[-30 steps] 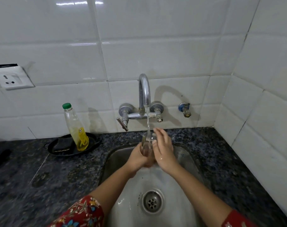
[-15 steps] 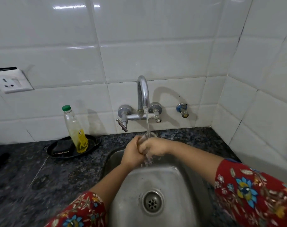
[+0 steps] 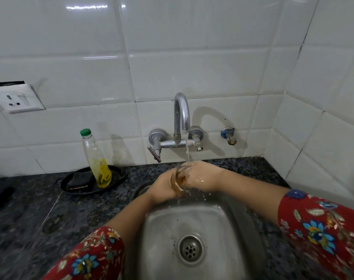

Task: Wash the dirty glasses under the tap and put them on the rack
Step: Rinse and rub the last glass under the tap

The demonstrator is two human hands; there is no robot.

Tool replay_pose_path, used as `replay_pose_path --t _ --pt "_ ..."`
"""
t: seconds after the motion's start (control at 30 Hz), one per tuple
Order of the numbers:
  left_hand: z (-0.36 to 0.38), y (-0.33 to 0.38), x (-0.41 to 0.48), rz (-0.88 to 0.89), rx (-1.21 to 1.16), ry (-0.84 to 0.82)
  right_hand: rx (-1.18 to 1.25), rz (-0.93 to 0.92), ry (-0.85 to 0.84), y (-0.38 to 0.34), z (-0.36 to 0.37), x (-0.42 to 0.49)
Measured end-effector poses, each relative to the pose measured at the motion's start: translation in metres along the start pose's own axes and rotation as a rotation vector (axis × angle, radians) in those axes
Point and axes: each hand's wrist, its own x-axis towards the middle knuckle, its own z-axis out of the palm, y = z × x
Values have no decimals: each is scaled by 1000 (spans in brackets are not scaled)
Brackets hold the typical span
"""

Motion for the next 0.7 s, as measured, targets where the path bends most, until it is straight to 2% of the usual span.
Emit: replay_pose_path --t 0.03,0.13,0.2,0.27,0.33,0.37,0.43,0.53,0.63,0.7 --pt "2 0 -1 7 -11 -17 -54 -15 -30 -3 3 0" --pt "24 2 -6 -85 51 187 243 57 -216 -19 -4 7" --pt "31 0 -6 -106 28 285 361 79 -214 -14 -2 10" --pt "26 -8 -3 -96 -106 212 244 34 -129 -8 -4 2" --pt "14 -13 -1 -71 -129 90 -42 -99 42 0 6 0" --pt "11 -15 0 -73 -125 56 -104 -132 73 3 11 -1" --pt "14 -12 -2 -79 -123 71 87 -71 -4 -1 10 -1" --pt "32 2 -8 -129 -28 282 625 75 -205 -8 1 5" --pt "35 9 -9 -143 -23 390 675 37 -116 -8 -6 -1" --pt "24 11 -8 -108 -126 260 529 6 -17 -6 -2 -7"
